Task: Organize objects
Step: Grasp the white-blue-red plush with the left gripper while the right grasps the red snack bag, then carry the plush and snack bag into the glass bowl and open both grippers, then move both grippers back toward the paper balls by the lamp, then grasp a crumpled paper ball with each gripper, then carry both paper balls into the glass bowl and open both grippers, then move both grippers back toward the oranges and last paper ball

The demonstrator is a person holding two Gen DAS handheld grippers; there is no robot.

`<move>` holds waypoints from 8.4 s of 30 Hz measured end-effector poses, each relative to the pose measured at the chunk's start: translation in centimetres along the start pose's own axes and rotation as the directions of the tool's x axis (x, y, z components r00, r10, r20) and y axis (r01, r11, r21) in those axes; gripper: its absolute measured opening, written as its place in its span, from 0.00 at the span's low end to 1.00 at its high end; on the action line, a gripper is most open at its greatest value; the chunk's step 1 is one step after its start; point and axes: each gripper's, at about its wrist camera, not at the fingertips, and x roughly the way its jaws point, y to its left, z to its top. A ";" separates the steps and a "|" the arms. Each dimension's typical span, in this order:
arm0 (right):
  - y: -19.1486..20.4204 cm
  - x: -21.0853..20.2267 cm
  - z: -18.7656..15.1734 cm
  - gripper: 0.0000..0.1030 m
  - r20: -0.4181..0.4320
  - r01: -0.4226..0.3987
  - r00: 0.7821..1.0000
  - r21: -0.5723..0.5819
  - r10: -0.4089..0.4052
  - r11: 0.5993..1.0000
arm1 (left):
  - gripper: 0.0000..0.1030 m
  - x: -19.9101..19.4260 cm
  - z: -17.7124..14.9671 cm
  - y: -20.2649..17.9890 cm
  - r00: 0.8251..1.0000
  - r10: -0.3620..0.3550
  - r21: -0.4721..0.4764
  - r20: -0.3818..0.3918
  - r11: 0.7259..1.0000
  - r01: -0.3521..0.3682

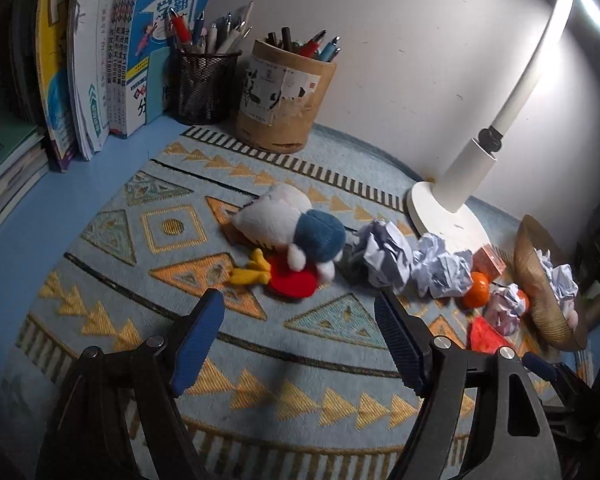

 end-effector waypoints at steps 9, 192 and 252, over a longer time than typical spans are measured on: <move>2.0 1.8 0.9 0.81 -0.045 -0.003 0.999 -0.064 0.000 0.998 | 0.71 6.1 3.8 -0.9 0.999 0.029 0.017 -0.026 0.999 -0.029; -9.3 -8.6 -7.5 0.72 -0.011 -0.076 0.997 0.227 0.081 0.971 | 0.42 -4.3 -14.4 -16.2 0.978 -0.203 0.325 -0.043 0.923 0.206; -4.9 -10.6 -3.3 0.71 0.103 -0.052 0.994 0.230 0.029 0.972 | 0.91 -5.5 -9.6 -13.9 0.983 -0.141 0.300 0.118 0.949 0.099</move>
